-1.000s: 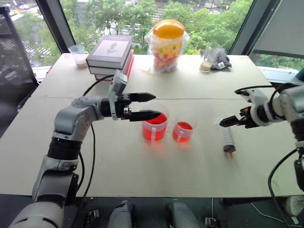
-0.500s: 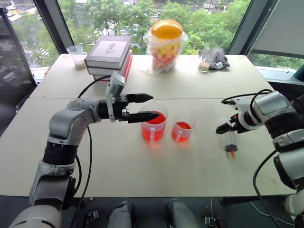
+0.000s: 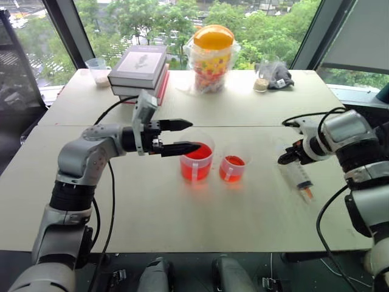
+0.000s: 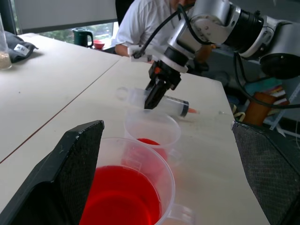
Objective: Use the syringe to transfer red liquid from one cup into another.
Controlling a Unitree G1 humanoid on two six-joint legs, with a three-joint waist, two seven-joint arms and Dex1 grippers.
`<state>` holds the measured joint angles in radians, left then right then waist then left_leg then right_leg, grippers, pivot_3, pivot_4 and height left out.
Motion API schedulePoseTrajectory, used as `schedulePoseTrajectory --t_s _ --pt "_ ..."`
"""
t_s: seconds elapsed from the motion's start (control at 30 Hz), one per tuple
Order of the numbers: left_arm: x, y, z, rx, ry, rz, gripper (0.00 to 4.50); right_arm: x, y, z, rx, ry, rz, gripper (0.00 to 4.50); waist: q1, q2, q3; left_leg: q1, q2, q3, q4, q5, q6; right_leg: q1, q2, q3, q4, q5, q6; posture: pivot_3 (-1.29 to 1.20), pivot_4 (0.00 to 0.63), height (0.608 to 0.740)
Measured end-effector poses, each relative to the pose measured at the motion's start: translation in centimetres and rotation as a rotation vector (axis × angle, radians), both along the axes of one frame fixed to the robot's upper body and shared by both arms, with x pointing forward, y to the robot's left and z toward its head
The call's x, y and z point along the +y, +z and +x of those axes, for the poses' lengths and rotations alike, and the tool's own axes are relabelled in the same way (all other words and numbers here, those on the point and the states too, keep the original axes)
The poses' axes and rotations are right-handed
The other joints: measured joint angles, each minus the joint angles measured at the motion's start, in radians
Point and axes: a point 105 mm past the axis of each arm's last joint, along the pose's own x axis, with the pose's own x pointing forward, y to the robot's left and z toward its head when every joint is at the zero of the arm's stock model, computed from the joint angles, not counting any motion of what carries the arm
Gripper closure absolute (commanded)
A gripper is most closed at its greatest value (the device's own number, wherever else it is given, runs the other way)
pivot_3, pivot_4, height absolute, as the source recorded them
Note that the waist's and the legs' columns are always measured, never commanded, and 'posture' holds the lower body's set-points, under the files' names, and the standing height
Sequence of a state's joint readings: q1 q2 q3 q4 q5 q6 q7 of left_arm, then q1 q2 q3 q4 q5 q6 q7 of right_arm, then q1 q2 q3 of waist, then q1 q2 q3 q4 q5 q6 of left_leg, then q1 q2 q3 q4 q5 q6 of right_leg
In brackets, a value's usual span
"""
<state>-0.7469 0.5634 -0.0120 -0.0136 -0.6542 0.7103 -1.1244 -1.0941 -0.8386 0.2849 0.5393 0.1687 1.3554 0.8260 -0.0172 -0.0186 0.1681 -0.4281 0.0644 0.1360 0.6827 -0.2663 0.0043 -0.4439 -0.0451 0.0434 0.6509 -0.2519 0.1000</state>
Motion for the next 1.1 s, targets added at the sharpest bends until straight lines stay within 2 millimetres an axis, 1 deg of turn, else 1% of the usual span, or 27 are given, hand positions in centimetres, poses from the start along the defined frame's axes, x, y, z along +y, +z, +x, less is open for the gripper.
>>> schedulePoseTrajectory --t_s 0.03,0.1,0.13,0.2,0.23,0.3,0.4,0.43,0.5,0.57,0.67,0.77,0.8,0.87,0.9,1.03,1.1 --pt "0.2 0.1 0.1 0.001 0.002 0.002 0.00 0.6 1.9 0.2 -0.080 0.019 0.027 3.08 0.000 0.000 0.000 0.000 0.000 0.000 0.000 0.000 0.000 0.000 0.000 0.000 0.000 0.000 0.000 0.00 0.150 0.740" --pt "0.6 0.3 0.4 -0.001 0.012 0.003 0.00 2.4 5.6 0.4 -0.240 0.073 0.104 3.08 -0.002 0.000 0.000 0.000 0.000 -0.001 0.000 0.000 0.000 0.000 0.000 0.000 0.000 0.000 0.000 0.00 0.150 0.740" --pt "0.7 0.5 0.6 -0.003 0.017 0.003 0.00 4.0 8.0 0.2 -0.351 0.128 0.161 3.08 -0.002 0.000 0.000 0.000 0.000 -0.001 -0.001 0.000 0.000 0.000 0.000 0.000 0.000 0.000 0.000 0.00 0.150 0.740" --pt "0.7 1.0 0.8 -0.009 0.018 0.002 0.00 6.7 11.0 -0.3 -0.500 0.228 0.249 3.08 -0.001 0.000 0.000 0.000 0.001 -0.001 0.000 0.000 0.000 0.000 0.001 -0.001 0.000 0.000 0.000 0.00 0.150 0.740" --pt "0.8 1.4 1.0 -0.015 0.018 0.001 0.00 8.4 12.6 -0.7 -0.601 0.292 0.300 3.08 -0.001 0.000 0.000 0.000 0.000 -0.001 0.000 0.000 0.000 0.001 0.001 -0.002 0.001 0.000 0.000 0.00 0.150 0.740" --pt "1.0 2.3 1.5 -0.034 0.020 -0.005 0.00 11.5 14.8 -1.6 -0.766 0.394 0.387 3.08 0.000 0.000 0.000 0.000 0.000 0.000 0.000 0.000 -0.001 0.001 0.001 -0.002 0.001 0.000 0.000 0.00 0.150 0.740" --pt "1.5 3.5 2.5 -0.056 0.041 -0.007 0.00 15.1 16.7 -3.3 -0.925 0.522 0.544 3.08 0.003 0.000 0.000 0.000 0.000 0.000 0.000 0.000 -0.001 0.001 0.000 -0.003 0.001 0.000 0.000 0.00 0.150 0.740" --pt "1.7 3.9 2.7 -0.064 0.047 -0.007 0.00 16.1 16.8 -3.8 -0.956 0.560 0.585 3.08 0.003 0.000 0.000 0.000 0.000 0.000 0.000 0.000 -0.001 0.001 0.000 -0.003 0.001 0.000 0.000 0.00 0.150 0.740" --pt "2.0 4.3 3.2 -0.078 0.062 -0.004 0.00 17.6 16.3 -4.4 -0.992 0.607 0.661 3.08 0.004 0.000 0.000 0.000 0.000 0.000 0.000 0.000 -0.001 0.002 0.000 -0.004 0.000 0.000 0.000 0.00 0.150 0.740" --pt "2.4 4.4 3.5 -0.081 0.070 0.000 0.00 18.5 15.2 -4.4 -0.998 0.621 0.700 3.08 0.003 0.000 0.000 -0.001 0.000 0.000 0.000 0.000 -0.001 0.002 0.000 -0.004 0.000 0.000 0.000 0.00 0.150 0.740" --pt "3.1 4.5 3.7 -0.080 0.081 0.006 0.00 19.5 13.2 -4.4 -1.004 0.640 0.713 3.08 0.000 0.000 0.000 -0.001 0.000 0.000 0.000 0.000 -0.001 0.002 0.000 -0.004 0.000 0.000 0.000 0.00 0.150 0.740" --pt "3.2 5.4 3.9 -0.087 0.085 -0.003 0.00 20.7 10.3 -4.3 -1.007 0.667 0.683 3.08 -0.001 0.000 0.000 -0.001 0.000 -0.001 0.000 0.000 -0.001 0.002 0.000 -0.004 0.000 0.000 0.000 0.00 0.150 0.740" --pt "3.1 6.0 3.8 -0.100 0.081 -0.006 0.00 21.1 8.7 -4.2 -0.983 0.668 0.671 3.08 -0.001 0.000 0.000 -0.001 0.000 -0.001 0.000 0.000 -0.001 0.002 0.000 -0.004 0.000 0.000 0.000 0.00 0.150 0.740" --pt "3.1 6.8 3.7 -0.120 0.077 -0.010 0.00 21.7 6.5 -3.9 -0.942 0.666 0.656 3.08 -0.003 0.000 0.000 -0.001 0.000 0.000 0.000 0.000 -0.001 0.002 0.000 -0.004 0.000 0.000 0.000 0.00 0.150 0.740" --pt "3.1 6.8 3.6 -0.119 0.072 -0.008 0.00 21.8 6.2 -3.8 -0.953 0.663 0.652 3.08 -0.003 0.000 0.000 -0.001 0.000 -0.001 0.000 0.000 -0.001 0.002 0.000 -0.004 0.000 0.000 0.000 0.00 0.150 0.740" --pt "2.8 6.6 3.5 -0.096 0.049 -0.011 0.00 22.1 5.9 -4.1 -1.024 0.671 0.637 3.08 -0.003 0.000 0.000 0.000 0.000 -0.001 0.000 0.001 -0.001 0.002 0.001 -0.004 0.001 0.000 0.000 0.00 0.150 0.740" --pt "2.3 6.8 3.5 -0.097 0.032 -0.019 0.00 22.1 5.5 -4.1 -1.035 0.668 0.625 3.08 -0.003 0.000 0.000 0.000 0.000 -0.001 0.001 0.001 -0.001 0.002 0.001 -0.004 0.001 0.000 0.000 0.00 0.150 0.740"
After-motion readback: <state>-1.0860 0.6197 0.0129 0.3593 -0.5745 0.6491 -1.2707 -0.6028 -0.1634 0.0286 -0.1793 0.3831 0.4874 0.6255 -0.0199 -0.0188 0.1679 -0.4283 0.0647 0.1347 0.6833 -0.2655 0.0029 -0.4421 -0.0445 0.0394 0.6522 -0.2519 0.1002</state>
